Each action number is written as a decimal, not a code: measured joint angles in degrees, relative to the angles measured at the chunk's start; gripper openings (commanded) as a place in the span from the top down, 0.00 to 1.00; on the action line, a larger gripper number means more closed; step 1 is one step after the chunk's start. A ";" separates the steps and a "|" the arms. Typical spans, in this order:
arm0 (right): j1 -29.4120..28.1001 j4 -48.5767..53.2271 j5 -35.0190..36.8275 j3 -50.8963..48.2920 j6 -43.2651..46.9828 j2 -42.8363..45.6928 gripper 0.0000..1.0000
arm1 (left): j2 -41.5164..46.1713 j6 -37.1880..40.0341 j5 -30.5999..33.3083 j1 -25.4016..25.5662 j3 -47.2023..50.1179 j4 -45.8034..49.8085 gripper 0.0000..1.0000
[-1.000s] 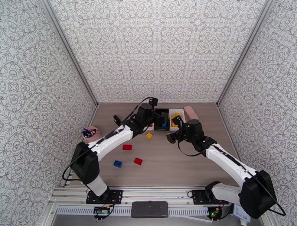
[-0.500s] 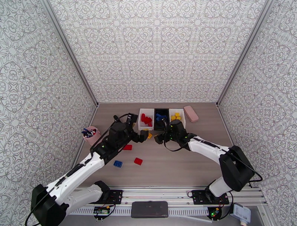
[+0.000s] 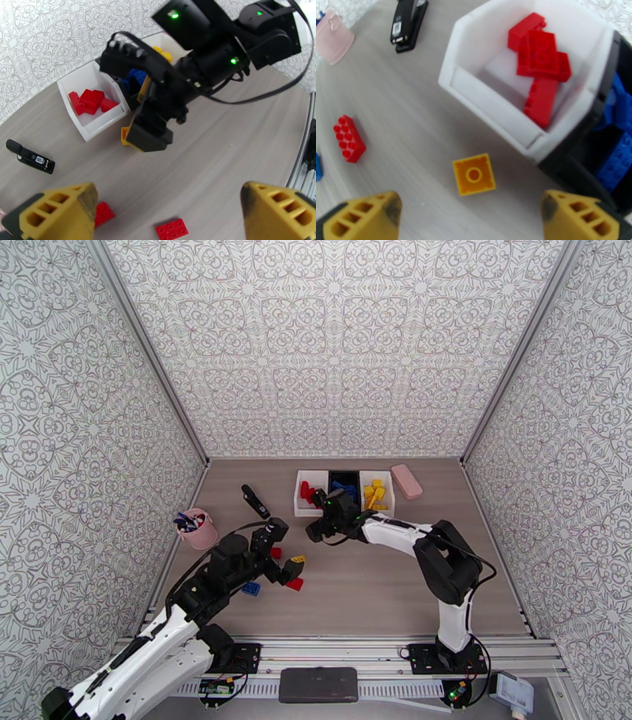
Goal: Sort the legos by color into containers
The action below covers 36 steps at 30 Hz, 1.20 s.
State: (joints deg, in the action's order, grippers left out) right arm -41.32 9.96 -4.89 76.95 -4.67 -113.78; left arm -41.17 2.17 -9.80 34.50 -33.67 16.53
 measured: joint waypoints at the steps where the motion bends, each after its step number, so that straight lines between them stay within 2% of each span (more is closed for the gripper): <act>1: -0.33 1.09 0.22 1.40 0.11 -1.18 0.09 | -0.17 0.33 -0.17 0.00 0.04 0.00 0.01; 5: -0.81 5.49 0.90 6.99 0.61 -5.95 0.15 | -1.01 1.14 -1.11 0.00 0.04 0.00 0.01; 10: -0.79 9.79 2.14 12.26 1.81 -10.78 0.27 | -1.27 1.53 -1.57 0.00 0.07 0.00 0.01; 16: -0.81 12.92 2.69 14.25 2.82 -12.00 0.41 | -1.38 1.55 -1.68 -0.02 0.17 -0.04 0.00; 17: -0.81 13.27 2.80 14.43 2.97 -12.00 0.45 | -1.44 1.55 -1.90 -0.07 0.17 -0.04 0.00; 20: -0.81 13.66 2.95 14.67 3.15 -12.00 0.64 | -1.99 1.53 -2.38 -0.13 0.17 -0.04 0.00; 29: -0.81 13.16 3.23 12.83 2.78 -10.54 0.67 | -3.69 1.51 -3.72 -0.17 0.28 -1.60 0.00; 36: -0.31 11.06 3.82 4.42 0.42 -0.07 0.67 | -7.52 0.57 -5.27 0.02 0.57 -7.87 0.00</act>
State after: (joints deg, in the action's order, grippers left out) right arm -41.63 21.02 -1.06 81.36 -4.25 -113.84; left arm -48.69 2.74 -15.07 34.52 -33.10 8.67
